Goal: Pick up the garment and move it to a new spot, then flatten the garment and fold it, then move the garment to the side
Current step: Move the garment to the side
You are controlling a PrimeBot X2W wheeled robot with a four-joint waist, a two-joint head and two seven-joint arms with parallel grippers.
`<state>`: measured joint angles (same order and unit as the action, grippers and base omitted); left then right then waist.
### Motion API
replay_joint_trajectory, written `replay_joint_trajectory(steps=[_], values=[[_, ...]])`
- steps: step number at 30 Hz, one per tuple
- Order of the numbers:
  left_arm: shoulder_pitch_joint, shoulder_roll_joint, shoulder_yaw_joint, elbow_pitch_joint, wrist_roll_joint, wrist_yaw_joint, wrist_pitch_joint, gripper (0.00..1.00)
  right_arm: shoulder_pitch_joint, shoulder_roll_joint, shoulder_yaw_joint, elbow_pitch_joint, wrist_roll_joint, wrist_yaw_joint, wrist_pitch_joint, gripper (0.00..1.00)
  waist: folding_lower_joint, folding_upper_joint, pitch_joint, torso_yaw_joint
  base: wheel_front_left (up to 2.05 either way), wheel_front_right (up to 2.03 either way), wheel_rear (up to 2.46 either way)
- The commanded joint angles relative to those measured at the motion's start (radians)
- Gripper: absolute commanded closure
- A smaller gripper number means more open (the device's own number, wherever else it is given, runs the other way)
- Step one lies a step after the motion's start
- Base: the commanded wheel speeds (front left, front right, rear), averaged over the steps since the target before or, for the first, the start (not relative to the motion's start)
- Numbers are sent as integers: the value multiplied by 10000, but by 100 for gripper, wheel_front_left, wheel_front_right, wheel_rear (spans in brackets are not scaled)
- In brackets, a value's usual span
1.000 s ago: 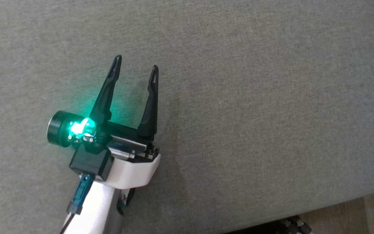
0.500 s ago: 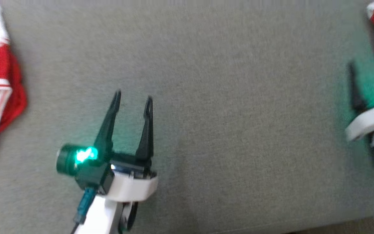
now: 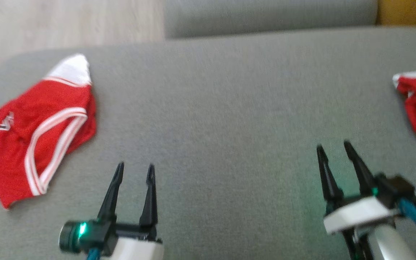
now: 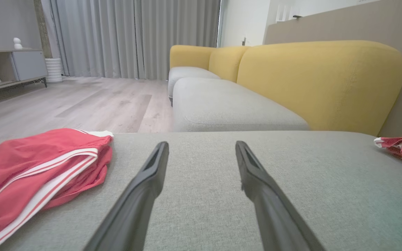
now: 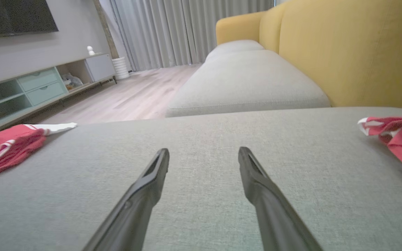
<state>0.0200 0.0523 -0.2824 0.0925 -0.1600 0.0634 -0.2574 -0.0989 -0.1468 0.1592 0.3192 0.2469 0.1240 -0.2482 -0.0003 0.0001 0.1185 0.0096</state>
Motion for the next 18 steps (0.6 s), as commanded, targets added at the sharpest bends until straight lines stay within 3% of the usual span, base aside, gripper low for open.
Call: replay_joint_trajectory(steps=[1, 9, 18], values=[[121, -20, 437, -441, -53, 116, -44, 0, 471, 87, -40, -747, -176, 67, -133, 0, 3, -1, -1044, 471, 0, 0, 0], [920, -20, 669, -734, 36, 26, -44, 0, 1948, 677, -972, -1996, -784, 67, -134, 0, 3, -1, -1648, 636, 0, 0, 0], [1177, -20, 878, -686, 222, -10, -44, 0, 2438, 941, -1163, -2421, -1027, 67, -135, 0, 3, -1, -1737, 601, 0, 0, 0]])
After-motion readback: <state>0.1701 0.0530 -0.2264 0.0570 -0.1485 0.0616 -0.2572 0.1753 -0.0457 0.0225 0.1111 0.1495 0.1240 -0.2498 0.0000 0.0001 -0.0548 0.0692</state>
